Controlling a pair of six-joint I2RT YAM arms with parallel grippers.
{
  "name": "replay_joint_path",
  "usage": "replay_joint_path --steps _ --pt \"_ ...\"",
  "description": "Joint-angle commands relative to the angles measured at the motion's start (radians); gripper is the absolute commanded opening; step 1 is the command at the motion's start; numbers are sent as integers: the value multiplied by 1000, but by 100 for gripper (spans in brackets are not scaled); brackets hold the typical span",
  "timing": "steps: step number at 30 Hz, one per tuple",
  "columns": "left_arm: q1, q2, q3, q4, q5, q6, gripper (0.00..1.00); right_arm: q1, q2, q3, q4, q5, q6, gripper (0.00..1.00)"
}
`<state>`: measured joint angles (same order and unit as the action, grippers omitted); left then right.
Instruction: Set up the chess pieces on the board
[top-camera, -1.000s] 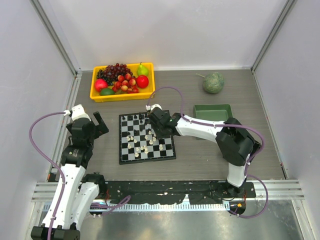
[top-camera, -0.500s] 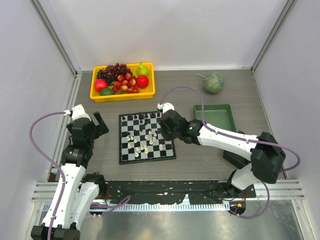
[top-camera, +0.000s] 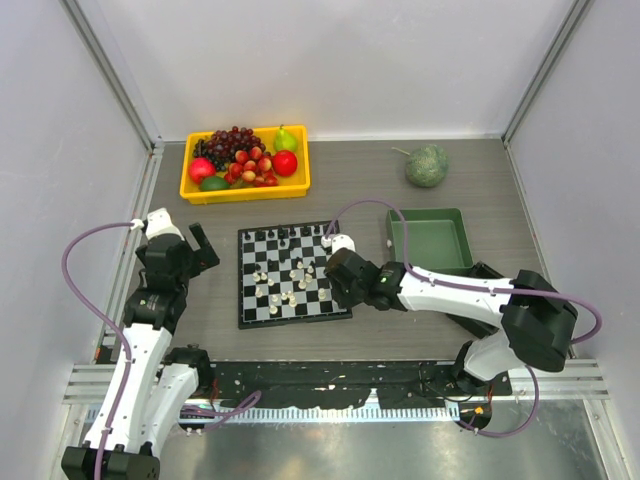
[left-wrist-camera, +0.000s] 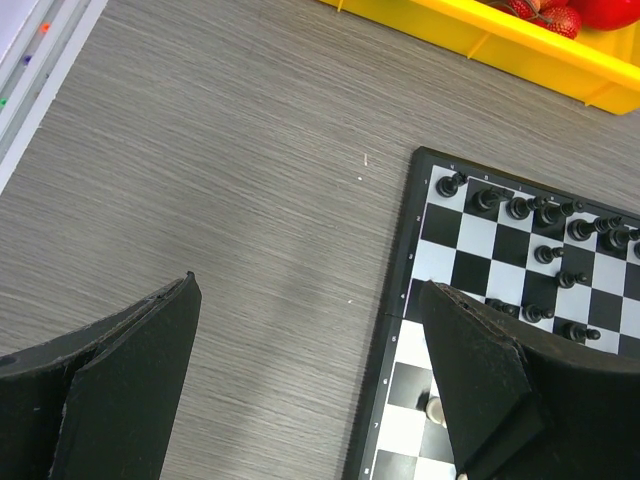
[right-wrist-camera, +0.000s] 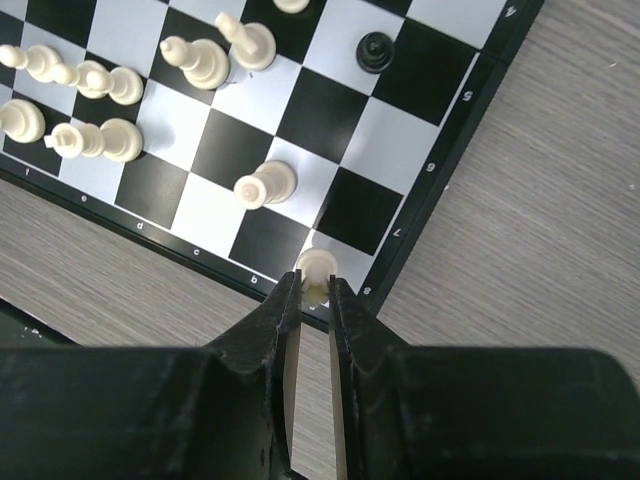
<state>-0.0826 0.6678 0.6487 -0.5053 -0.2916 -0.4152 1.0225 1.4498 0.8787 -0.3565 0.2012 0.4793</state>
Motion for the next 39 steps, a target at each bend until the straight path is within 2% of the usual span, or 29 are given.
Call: replay_joint_path --steps 1,19,22,31,35,39 --pt "7 1 2 50 11 -13 99 27 14 -9 48 36 36 8" --pt "7 13 -3 56 12 -16 99 50 38 -24 14 81 53 11" --pt "9 12 -6 53 12 -16 99 51 37 -23 11 81 53 14" --pt "9 15 -11 57 12 -16 99 54 -12 20 -18 89 21 36" --pt "9 13 -11 56 11 -14 99 54 -29 58 -36 110 1 42" --pt "9 12 -12 53 9 -13 99 54 -28 94 -39 121 -21 43"
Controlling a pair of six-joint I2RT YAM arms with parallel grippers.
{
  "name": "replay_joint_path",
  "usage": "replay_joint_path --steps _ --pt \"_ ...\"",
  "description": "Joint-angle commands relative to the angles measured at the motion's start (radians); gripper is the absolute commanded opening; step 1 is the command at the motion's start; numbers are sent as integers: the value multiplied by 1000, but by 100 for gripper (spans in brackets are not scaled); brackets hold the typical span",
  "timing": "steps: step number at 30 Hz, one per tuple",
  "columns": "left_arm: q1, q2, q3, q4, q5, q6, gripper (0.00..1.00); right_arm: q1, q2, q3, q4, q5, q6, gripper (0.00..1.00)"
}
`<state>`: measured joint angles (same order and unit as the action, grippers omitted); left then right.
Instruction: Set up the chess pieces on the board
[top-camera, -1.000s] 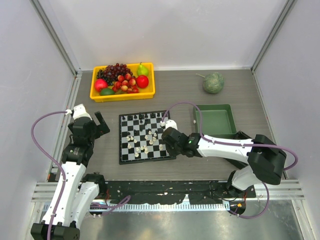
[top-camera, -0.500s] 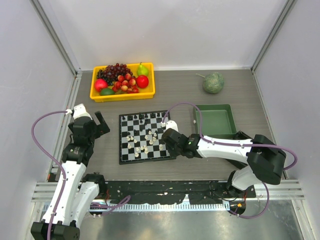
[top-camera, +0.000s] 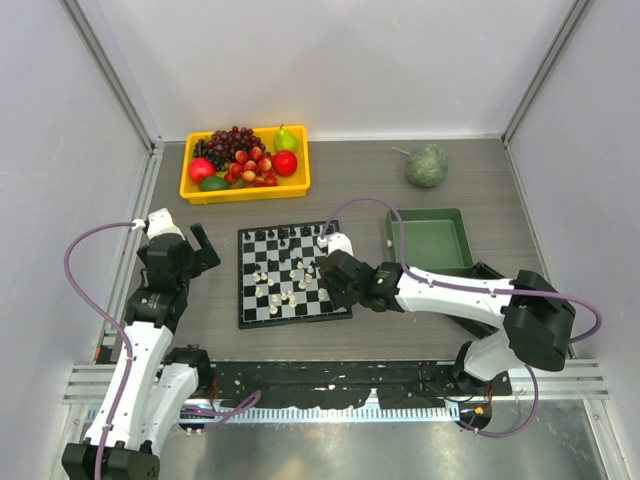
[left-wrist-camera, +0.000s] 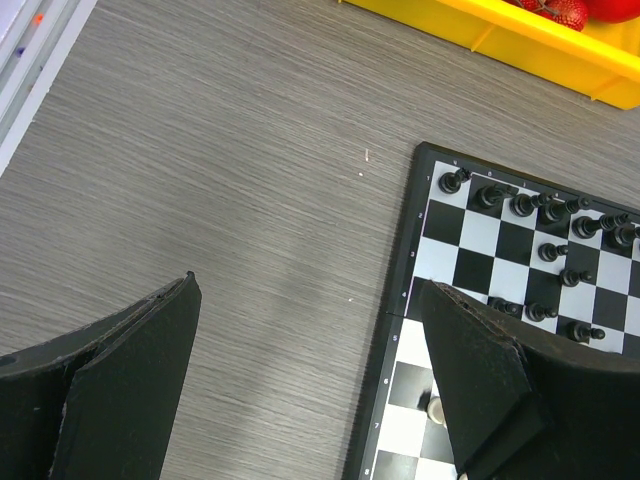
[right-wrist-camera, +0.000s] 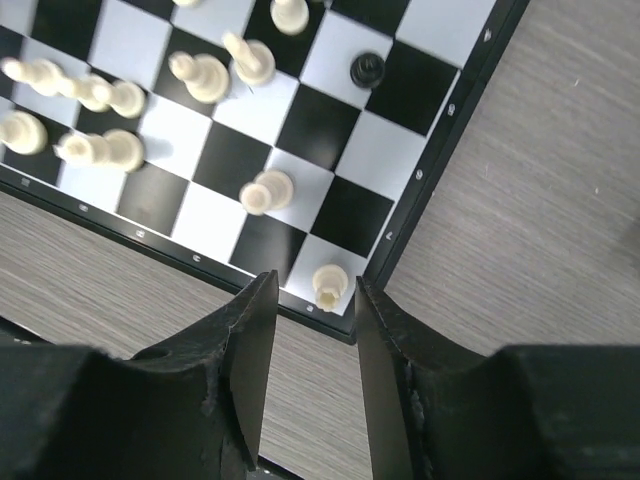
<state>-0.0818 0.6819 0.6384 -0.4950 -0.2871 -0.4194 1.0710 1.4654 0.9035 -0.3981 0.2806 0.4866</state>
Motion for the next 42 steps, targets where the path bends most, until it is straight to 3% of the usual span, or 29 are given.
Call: replay_joint_path --steps 1,12,26,42 --pt "8 -4 0 44 5 -9 99 6 -37 84 2 42 -37 43" --pt "11 -10 -3 39 -3 -4 99 6 41 185 11 2 -77 45" --pt "17 -12 6 24 -12 13 99 -9 249 354 -11 12 -147 38" --pt "27 11 9 22 0 18 99 -49 355 442 -22 -35 -180 35"
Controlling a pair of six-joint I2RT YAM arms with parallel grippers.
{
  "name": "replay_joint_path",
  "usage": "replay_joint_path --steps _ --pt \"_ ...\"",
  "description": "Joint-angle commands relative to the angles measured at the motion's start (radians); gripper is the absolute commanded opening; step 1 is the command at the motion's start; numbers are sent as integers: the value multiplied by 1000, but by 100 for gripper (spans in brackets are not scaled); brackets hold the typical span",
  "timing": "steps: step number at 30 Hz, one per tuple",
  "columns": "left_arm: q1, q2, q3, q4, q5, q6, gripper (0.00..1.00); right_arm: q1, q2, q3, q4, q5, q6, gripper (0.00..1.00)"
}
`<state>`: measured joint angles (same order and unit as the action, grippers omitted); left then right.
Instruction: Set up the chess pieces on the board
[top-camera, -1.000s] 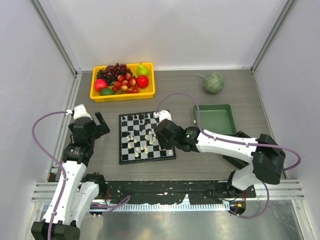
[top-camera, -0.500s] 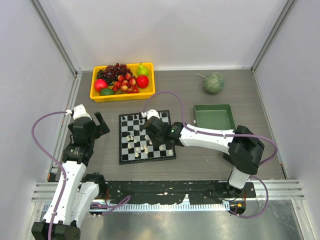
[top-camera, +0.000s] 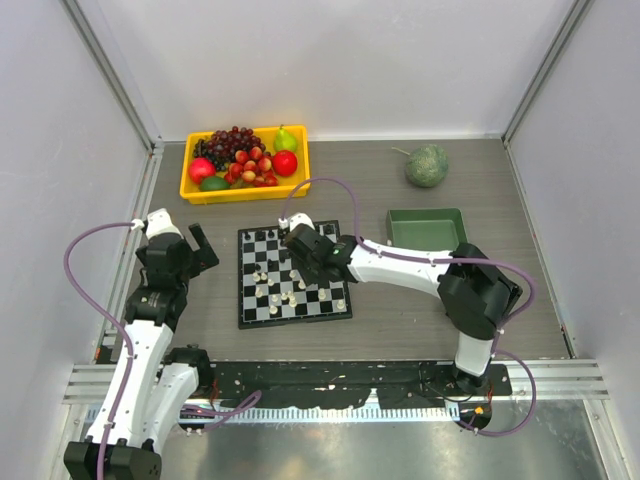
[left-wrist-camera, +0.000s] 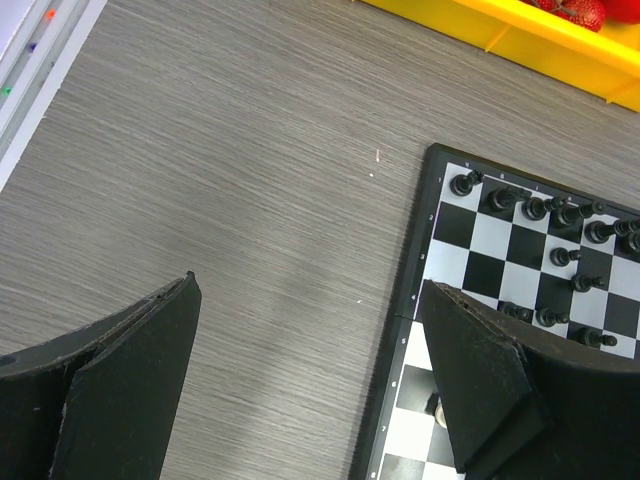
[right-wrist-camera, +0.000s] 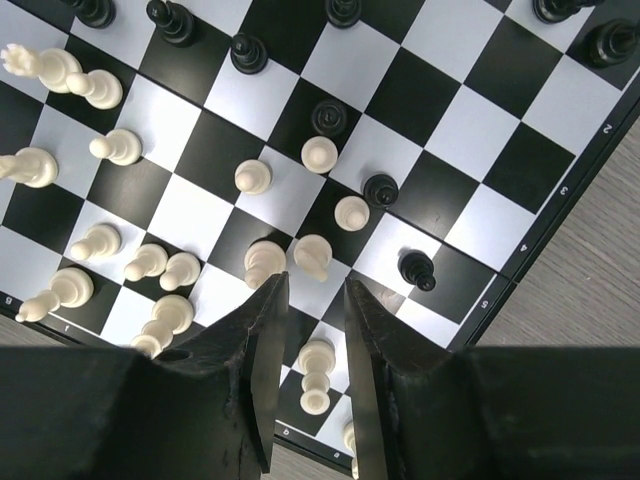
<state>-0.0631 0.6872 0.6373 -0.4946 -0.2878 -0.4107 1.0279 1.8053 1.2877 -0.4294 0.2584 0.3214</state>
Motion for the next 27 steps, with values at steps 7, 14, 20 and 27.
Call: replay_joint_path --steps 7,14,20,27 --pt "9 5 4 27 6 10 99 -15 38 73 9 -48 -19 34" --pt "11 6 2 30 6 10 99 -25 66 79 12 -82 -18 31" --pt "14 6 4 28 7 10 99 -34 74 81 11 -90 -18 28" --pt "16 5 4 27 7 10 99 -35 72 82 11 -113 -27 23"
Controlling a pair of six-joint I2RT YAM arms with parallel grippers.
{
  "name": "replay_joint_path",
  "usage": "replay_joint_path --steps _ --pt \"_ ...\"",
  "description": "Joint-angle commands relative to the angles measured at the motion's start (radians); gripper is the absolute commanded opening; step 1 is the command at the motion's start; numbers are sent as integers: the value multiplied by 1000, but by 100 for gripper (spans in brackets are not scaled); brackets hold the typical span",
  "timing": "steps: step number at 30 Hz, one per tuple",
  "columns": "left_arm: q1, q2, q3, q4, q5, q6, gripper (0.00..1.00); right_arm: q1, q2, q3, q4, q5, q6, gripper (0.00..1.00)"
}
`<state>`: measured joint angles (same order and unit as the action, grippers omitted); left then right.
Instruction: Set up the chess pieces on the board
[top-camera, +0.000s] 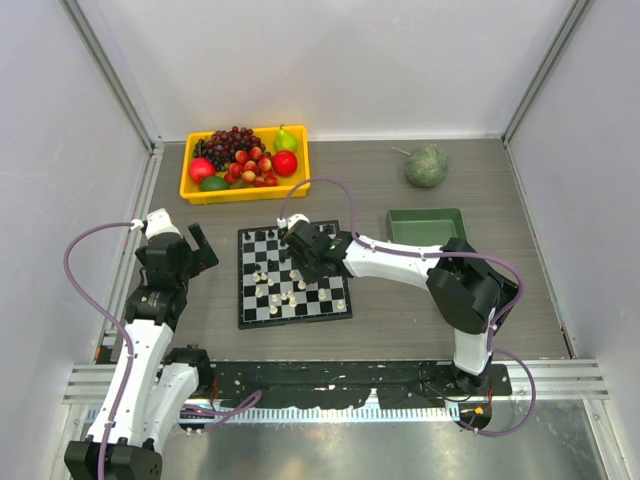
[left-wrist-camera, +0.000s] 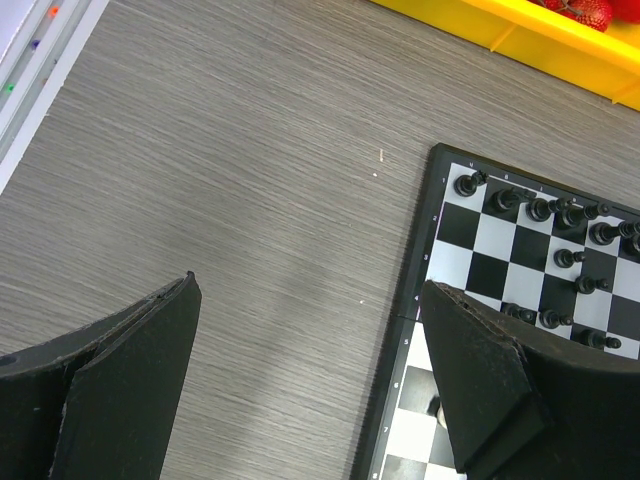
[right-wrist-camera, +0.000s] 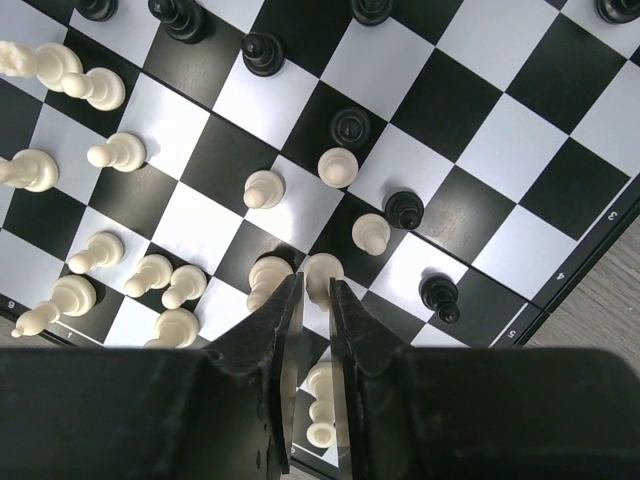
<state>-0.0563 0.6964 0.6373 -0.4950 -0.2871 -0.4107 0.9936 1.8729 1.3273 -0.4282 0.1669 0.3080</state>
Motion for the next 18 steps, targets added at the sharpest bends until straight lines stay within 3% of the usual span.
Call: replay_joint_path --steps 1,7,18 --pt "9 -3 4 26 8 12 99 -1 5 41 9 -24 -14 23" --pt "10 -6 2 26 11 9 99 -1 11 39 9 -23 -17 30" --pt "10 -12 2 24 11 9 99 -3 12 43 11 -12 -24 19"
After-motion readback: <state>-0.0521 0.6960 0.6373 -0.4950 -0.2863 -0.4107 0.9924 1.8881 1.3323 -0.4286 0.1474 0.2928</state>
